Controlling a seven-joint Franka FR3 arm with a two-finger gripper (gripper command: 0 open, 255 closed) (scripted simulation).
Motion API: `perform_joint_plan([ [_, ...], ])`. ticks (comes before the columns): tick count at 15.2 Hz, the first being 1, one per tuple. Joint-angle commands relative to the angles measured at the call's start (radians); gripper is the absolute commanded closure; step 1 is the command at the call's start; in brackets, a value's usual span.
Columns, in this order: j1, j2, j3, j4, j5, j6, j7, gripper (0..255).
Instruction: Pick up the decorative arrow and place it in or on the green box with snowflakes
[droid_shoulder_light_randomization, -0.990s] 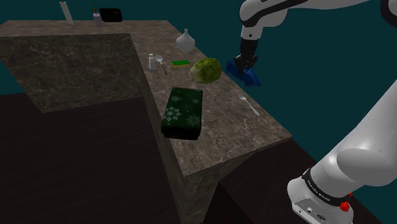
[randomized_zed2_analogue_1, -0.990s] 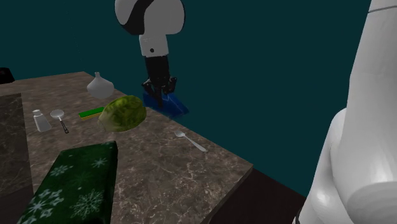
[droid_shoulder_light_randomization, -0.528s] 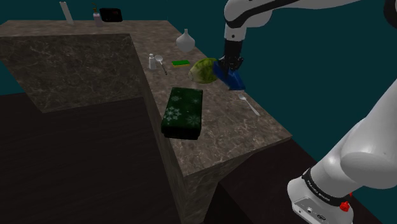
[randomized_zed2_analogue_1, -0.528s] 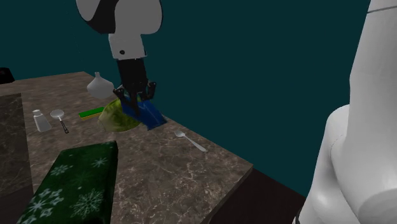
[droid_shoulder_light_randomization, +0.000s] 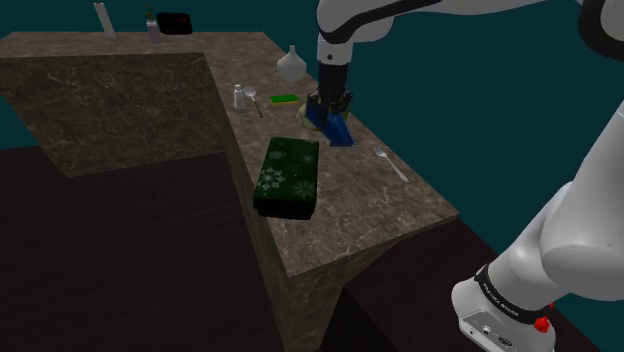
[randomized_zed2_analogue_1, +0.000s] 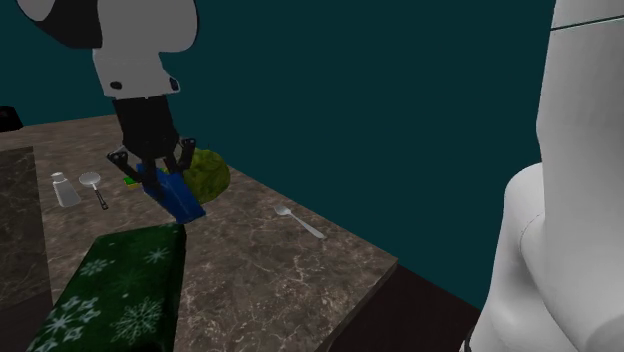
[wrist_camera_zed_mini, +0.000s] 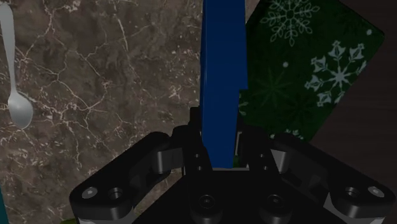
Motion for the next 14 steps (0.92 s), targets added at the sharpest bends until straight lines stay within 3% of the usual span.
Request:
perform_joint_plan([
  [1, 0.022, 0.025, 0.016, 0.042, 0.003, -0.013, 0.04, 255],
  [8, 0.109, 0.153, 0.071, 0.23, 0.005, -0.061, 0.185, 255],
  [14, 0.11, 0.171, 0.071, 0.176, 0.007, 0.011, 0.179, 255],
])
